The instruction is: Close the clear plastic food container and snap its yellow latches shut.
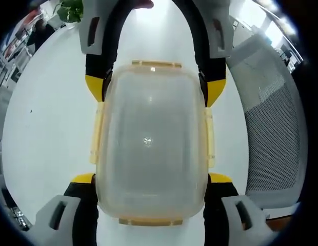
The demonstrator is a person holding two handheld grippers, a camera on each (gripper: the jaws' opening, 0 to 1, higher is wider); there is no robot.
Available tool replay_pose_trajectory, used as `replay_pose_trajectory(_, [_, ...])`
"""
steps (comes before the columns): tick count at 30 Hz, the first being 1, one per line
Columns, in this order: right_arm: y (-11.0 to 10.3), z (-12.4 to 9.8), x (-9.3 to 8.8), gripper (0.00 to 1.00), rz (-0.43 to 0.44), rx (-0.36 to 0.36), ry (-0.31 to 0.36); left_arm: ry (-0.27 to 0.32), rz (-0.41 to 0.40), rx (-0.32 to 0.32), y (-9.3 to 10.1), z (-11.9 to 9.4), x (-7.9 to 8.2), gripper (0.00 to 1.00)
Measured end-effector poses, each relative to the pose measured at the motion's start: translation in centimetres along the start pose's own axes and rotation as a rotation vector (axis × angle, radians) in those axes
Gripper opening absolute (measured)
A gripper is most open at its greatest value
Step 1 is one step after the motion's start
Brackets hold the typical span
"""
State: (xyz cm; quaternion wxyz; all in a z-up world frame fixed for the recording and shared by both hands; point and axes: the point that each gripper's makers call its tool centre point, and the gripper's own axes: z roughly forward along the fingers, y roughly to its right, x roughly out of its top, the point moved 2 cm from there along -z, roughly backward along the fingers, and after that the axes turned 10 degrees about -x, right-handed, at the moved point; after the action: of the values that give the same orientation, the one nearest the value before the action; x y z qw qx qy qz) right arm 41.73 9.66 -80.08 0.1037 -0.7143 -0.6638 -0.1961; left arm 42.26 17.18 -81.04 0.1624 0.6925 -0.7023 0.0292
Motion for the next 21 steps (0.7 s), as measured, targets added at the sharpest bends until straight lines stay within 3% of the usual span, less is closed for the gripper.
replay_pose_trajectory(21, [1.8, 0.3, 0.0, 0.80, 0.006, -0.005, 0.004, 0.006, -0.001, 0.003, -1.9, -0.3, 0.1, 0.86])
